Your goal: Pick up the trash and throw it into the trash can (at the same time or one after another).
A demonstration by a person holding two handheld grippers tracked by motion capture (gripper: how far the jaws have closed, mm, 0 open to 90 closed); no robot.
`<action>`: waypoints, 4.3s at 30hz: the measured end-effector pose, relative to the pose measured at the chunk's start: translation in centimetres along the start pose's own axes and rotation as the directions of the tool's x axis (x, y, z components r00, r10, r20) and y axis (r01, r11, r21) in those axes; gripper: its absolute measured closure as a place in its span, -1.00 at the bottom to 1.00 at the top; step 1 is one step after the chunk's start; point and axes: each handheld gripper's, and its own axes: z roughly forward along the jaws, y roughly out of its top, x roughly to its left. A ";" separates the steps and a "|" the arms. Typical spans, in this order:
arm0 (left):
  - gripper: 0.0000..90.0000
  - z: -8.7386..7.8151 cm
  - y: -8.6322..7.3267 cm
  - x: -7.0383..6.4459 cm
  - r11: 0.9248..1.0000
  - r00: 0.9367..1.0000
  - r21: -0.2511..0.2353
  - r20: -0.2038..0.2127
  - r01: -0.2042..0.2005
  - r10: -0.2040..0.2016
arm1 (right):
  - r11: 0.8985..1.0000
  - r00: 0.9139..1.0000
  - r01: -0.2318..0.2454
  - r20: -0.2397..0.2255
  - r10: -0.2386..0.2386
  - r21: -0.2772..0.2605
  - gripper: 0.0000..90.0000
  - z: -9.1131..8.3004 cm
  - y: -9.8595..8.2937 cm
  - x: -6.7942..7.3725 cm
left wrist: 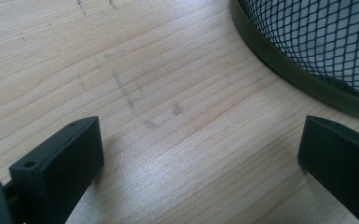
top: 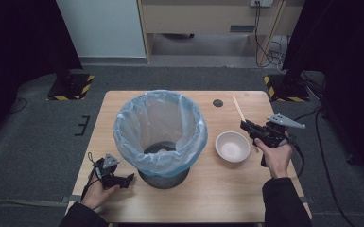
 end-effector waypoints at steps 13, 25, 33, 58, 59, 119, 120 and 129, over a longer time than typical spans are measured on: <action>-1.00 0.0 0.0 0.0 1.000 1.000 0.000 0.000 0.000 0.000 | 0.994 0.999 0.002 -0.033 -0.005 -0.108 0.77 -1.9 2.0 0.8; -1.00 0.0 0.0 0.0 1.000 1.000 0.000 0.000 0.000 0.000 | 0.980 0.996 0.011 -0.083 -0.028 -0.200 0.77 -3.6 4.0 2.3; -1.00 0.0 0.0 0.0 1.000 1.000 0.000 0.000 0.000 0.000 | 0.966 0.992 0.020 -0.117 -0.052 -0.258 0.77 -4.7 5.3 3.5; -1.00 0.0 0.0 0.0 1.000 1.000 0.000 0.000 0.000 0.000 | 0.931 0.968 0.049 -0.213 -0.134 -0.362 0.78 -4.6 9.6 7.7; -1.00 0.0 0.0 0.0 1.000 1.000 0.000 0.000 0.000 0.000 | 0.931 0.967 0.050 -0.216 -0.136 -0.362 0.77 -4.6 9.7 7.8; -1.00 0.0 0.0 0.0 1.000 1.000 -0.003 0.001 0.004 -0.004 | 0.938 0.897 0.118 -0.369 -0.241 -0.326 0.77 1.0 12.7 17.4; -1.00 0.0 0.0 0.0 1.000 1.000 -0.004 0.001 0.004 -0.004 | 0.938 0.896 0.122 -0.370 -0.244 -0.324 0.77 1.1 12.6 17.5; -1.00 0.0 0.0 0.0 1.000 1.000 -0.004 0.001 0.004 -0.004 | 0.942 0.888 0.136 -0.384 -0.253 -0.306 0.77 2.1 12.3 18.5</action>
